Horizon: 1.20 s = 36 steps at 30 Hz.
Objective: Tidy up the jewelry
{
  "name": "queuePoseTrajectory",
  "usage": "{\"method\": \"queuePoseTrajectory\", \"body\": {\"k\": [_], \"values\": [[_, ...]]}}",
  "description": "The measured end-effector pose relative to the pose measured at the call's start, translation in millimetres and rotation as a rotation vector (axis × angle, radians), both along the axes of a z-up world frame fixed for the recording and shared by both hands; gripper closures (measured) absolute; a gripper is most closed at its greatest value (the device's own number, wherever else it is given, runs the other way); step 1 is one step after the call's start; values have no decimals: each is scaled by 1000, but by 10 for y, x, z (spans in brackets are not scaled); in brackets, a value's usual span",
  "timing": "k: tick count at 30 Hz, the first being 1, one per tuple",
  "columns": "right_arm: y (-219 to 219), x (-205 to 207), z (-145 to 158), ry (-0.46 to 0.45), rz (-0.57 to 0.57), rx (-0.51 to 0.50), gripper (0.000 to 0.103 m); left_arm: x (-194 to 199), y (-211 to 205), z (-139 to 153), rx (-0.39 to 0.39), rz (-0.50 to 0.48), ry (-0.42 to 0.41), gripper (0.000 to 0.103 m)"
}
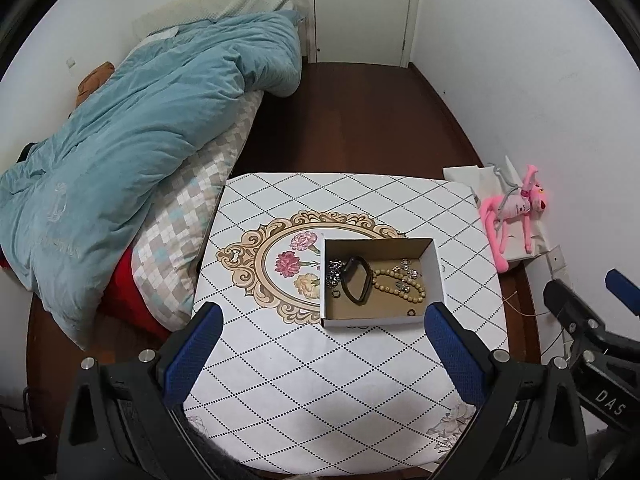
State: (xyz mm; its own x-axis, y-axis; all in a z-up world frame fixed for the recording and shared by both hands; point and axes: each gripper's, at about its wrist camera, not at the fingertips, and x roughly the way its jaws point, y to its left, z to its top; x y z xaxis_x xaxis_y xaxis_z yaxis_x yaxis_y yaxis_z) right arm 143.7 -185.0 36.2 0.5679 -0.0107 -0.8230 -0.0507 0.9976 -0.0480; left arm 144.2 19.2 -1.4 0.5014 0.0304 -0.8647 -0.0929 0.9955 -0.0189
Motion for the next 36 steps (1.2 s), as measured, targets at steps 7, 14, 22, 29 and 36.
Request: {"method": "queuePoseTrajectory", "body": {"k": [7, 14, 22, 29, 36], "values": [[68, 148, -181, 59, 19, -14, 0, 79, 28, -140, 0, 2, 43, 0], [88, 180, -253, 90, 31, -19, 0, 92, 23, -190, 3, 4, 60, 0], [70, 178, -258, 95, 28, -21, 0, 103, 38, -205, -2, 7, 64, 0], [53, 184, -264, 100, 29, -21, 0, 96, 36, -212, 0, 11, 62, 0], [28, 173, -287, 109, 24, -23, 0, 88, 37, -225, 1, 9, 63, 0]]}}
